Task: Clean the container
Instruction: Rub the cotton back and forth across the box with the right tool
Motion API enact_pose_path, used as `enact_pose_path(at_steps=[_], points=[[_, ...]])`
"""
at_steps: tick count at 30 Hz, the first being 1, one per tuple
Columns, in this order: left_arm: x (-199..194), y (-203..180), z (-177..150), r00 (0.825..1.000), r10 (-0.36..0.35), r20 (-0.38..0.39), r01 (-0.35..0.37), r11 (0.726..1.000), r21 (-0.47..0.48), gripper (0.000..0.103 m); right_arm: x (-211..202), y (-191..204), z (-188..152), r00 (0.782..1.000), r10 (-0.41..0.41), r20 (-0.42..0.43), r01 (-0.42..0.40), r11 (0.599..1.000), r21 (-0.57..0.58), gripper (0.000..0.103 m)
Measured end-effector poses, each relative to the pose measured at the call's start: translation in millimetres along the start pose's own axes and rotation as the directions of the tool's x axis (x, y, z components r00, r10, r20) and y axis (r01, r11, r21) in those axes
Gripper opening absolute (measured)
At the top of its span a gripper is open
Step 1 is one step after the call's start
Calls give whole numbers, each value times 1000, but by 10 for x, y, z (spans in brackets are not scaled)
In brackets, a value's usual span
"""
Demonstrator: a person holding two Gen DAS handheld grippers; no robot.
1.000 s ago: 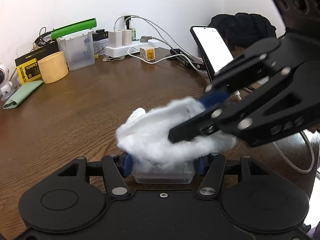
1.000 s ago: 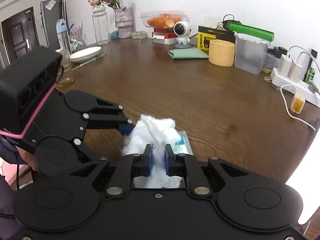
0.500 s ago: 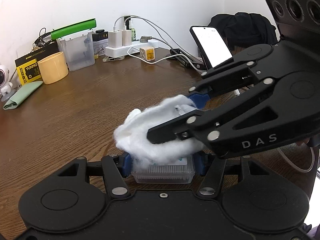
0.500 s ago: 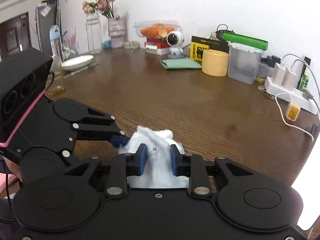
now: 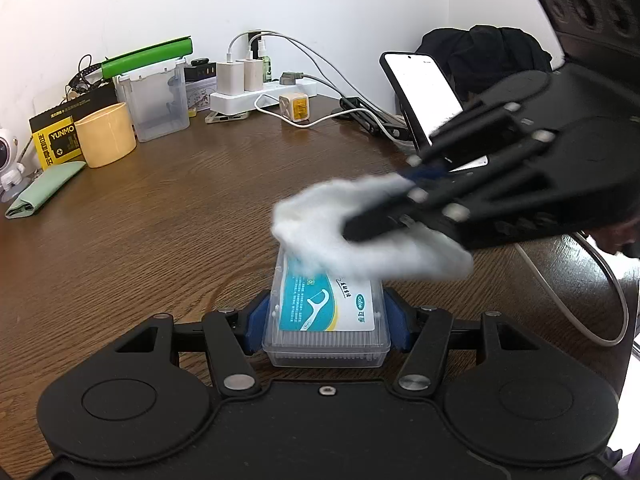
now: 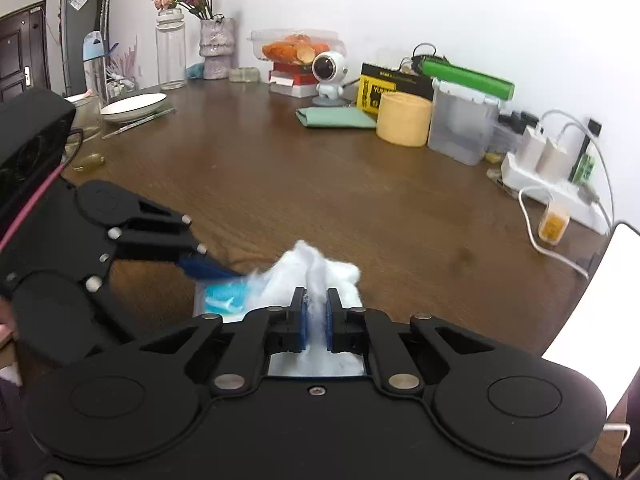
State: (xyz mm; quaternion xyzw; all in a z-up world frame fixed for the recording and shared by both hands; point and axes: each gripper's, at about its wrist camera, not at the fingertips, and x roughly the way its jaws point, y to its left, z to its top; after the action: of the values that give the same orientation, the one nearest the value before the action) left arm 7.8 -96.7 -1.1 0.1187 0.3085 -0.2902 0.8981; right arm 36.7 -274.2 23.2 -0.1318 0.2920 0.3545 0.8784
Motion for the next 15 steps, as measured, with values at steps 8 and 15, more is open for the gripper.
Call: enact_pose_path(at_steps=[8, 15], points=[[22, 23, 10, 1000, 0, -1, 0, 1000, 1, 59, 124, 114, 66, 997, 77, 13, -77, 997, -30, 7], [20, 5, 6, 1000, -4, -1, 4, 1000, -4, 59, -38, -22, -55, 1000, 25, 6, -25, 1000, -5, 7]])
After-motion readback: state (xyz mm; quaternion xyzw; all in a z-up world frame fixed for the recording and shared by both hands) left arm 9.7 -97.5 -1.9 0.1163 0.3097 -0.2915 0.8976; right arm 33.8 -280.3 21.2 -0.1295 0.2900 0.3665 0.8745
